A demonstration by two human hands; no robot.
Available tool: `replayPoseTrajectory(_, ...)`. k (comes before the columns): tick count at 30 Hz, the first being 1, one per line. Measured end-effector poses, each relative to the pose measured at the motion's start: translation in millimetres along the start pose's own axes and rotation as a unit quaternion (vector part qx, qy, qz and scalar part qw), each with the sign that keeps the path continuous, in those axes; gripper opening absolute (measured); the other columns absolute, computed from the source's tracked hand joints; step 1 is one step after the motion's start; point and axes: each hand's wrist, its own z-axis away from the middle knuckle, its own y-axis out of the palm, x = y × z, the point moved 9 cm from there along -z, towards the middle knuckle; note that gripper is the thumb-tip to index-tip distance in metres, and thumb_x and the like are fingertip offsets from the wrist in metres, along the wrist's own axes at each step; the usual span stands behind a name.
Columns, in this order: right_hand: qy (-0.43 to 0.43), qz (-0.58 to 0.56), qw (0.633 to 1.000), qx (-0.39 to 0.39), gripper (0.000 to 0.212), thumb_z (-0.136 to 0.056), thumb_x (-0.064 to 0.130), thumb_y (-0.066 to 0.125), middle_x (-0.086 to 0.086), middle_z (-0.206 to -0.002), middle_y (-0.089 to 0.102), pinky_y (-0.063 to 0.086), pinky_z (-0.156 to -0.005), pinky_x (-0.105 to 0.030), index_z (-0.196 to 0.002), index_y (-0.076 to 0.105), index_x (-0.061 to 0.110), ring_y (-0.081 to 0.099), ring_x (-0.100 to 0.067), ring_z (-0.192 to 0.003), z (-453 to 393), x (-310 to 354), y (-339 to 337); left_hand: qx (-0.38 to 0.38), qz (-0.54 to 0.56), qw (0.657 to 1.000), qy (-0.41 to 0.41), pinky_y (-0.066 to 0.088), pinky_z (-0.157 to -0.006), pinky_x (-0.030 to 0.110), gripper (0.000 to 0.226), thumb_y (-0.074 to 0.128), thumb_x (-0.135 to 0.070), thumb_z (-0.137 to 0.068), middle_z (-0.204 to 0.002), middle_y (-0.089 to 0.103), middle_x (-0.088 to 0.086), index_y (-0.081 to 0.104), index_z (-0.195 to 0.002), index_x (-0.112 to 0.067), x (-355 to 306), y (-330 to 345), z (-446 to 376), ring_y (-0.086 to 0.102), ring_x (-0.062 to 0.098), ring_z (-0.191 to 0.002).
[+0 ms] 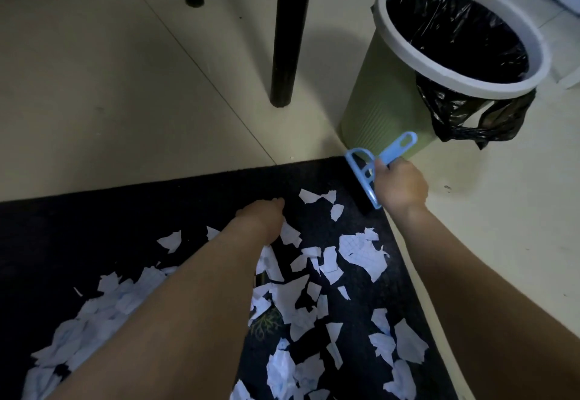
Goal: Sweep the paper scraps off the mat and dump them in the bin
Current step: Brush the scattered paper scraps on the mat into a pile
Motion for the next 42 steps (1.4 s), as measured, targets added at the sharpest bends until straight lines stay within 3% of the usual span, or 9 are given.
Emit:
replayPoseTrajectory(8, 0.221, -0.175, 0.958, 0.055, 0.039, -0.1, 0.026, 0.037, -0.021, -0.125, 0.058, 0.045, -0.083, -0.039, -0.124, 0.053, -0.001, 0.057, -0.037, -0.11, -6.7, -73.2, 41.2, -0.011, -0.003, 1.0, 0.012, 0.04, -0.107, 0.036, 0.072, 0.051, -0.005, -0.095, -0.15, 0.031, 0.015, 0.01, -0.154, -0.012, -4.0, -6.6, 1.7, 0.04, 0.028, -0.132)
replayPoseTrajectory(16, -0.051, 0.027, 0.995, 0.087, 0.041, -0.1, 0.04, 0.032, 0.002, -0.071, 0.051, 0.037, -0.056, -0.03, -0.098, 0.055, 0.006, 0.053, -0.019, -0.066, 83.5, 12.7, 57.1, -0.016, 0.026, 0.999, 0.01, 0.04, -0.103, 0.028, 0.066, 0.046, -0.009, -0.098, -0.15, 0.032, 0.013, 0.011, -0.154, -0.011, -4.6, -10.7, 4.5, 0.042, 0.025, -0.131)
replayPoseTrajectory(20, -0.078, 0.032, 0.992, 0.097, 0.036, -0.101, 0.039, 0.032, 0.007, -0.063, 0.044, 0.027, -0.048, -0.026, -0.092, 0.051, 0.01, 0.042, -0.008, -0.054, 102.5, 20.3, 51.6, -0.025, 0.025, 0.999, 0.013, 0.038, -0.11, 0.033, 0.071, 0.049, -0.006, -0.096, -0.153, 0.029, 0.014, 0.009, -0.155, -0.014, -1.5, -11.2, 4.3, 0.038, 0.027, -0.135)
replayPoseTrajectory(26, 0.131, -0.15, 0.979, -0.041, 0.043, -0.1, 0.034, 0.033, -0.014, -0.103, 0.064, 0.041, -0.082, -0.037, -0.107, 0.058, 0.0, 0.058, -0.035, -0.099, 44.0, -19.7, 8.6, -0.018, 0.027, 0.999, 0.016, 0.033, -0.113, 0.032, 0.069, 0.048, -0.007, -0.097, -0.156, 0.023, 0.013, 0.009, -0.155, -0.012, -1.3, -10.3, 3.6, 0.033, 0.027, -0.139)
replayPoseTrajectory(30, 0.219, -0.195, 0.955, 0.036, 0.049, -0.097, 0.027, 0.047, -0.008, -0.13, 0.056, 0.043, -0.095, -0.029, -0.137, 0.039, -0.001, 0.055, -0.025, -0.118, 37.4, -41.3, 31.2, -0.022, 0.016, 1.0, 0.009, 0.032, -0.114, 0.035, 0.072, 0.05, -0.004, -0.095, -0.156, 0.023, 0.013, 0.01, -0.155, -0.012, -2.0, -9.8, 4.0, 0.031, 0.029, -0.14)
replayPoseTrajectory(33, 0.173, 0.016, 0.98, 0.095, 0.052, -0.093, 0.019, 0.054, -0.003, -0.129, 0.057, 0.043, -0.092, -0.022, -0.139, 0.038, 0.002, 0.057, -0.019, -0.117, 41.8, -46.6, 41.0, -0.018, 0.012, 1.0, 0.005, 0.031, -0.115, 0.036, 0.072, 0.05, -0.004, -0.095, -0.156, 0.021, 0.013, 0.011, -0.154, -0.012, -1.8, -9.6, 2.0, 0.029, 0.028, -0.141)
replayPoseTrajectory(36, 0.215, -0.061, 0.968, 0.115, 0.05, -0.097, 0.016, 0.047, -0.003, -0.12, 0.06, 0.045, -0.08, -0.023, -0.141, 0.031, -0.002, 0.06, -0.018, -0.108, 55.8, -54.9, 53.1, -0.013, 0.014, 1.0, 0.004, 0.031, -0.114, 0.032, 0.07, 0.05, -0.004, -0.096, -0.156, 0.022, 0.012, 0.011, -0.154, -0.01, -2.1, -11.0, 1.0, 0.031, 0.027, -0.139)
replayPoseTrajectory(38, 0.255, -0.25, 0.931, 0.075, 0.04, -0.098, 0.023, 0.044, -0.002, -0.088, 0.06, 0.045, -0.068, -0.031, -0.128, 0.049, -0.004, 0.059, -0.021, -0.079, 67.0, -61.0, 64.7, -0.016, 0.015, 1.0, 0.003, 0.034, -0.112, 0.031, 0.07, 0.05, -0.004, -0.096, -0.155, 0.024, 0.012, 0.011, -0.154, -0.01, -2.3, -11.4, 1.8, 0.034, 0.026, -0.137)
replayPoseTrajectory(42, 0.221, -0.228, 0.947, 0.046, 0.034, -0.098, 0.033, 0.042, -0.001, -0.066, 0.051, 0.039, -0.06, -0.031, -0.082, 0.055, 0.007, 0.05, -0.022, -0.061, 67.7, -55.8, 49.8, -0.024, 0.017, 1.0, 0.004, 0.032, -0.113, 0.031, 0.069, 0.05, -0.008, -0.097, -0.155, 0.025, 0.013, 0.01, -0.154, -0.01, -2.9, -12.1, 3.1, 0.033, 0.026, -0.139)
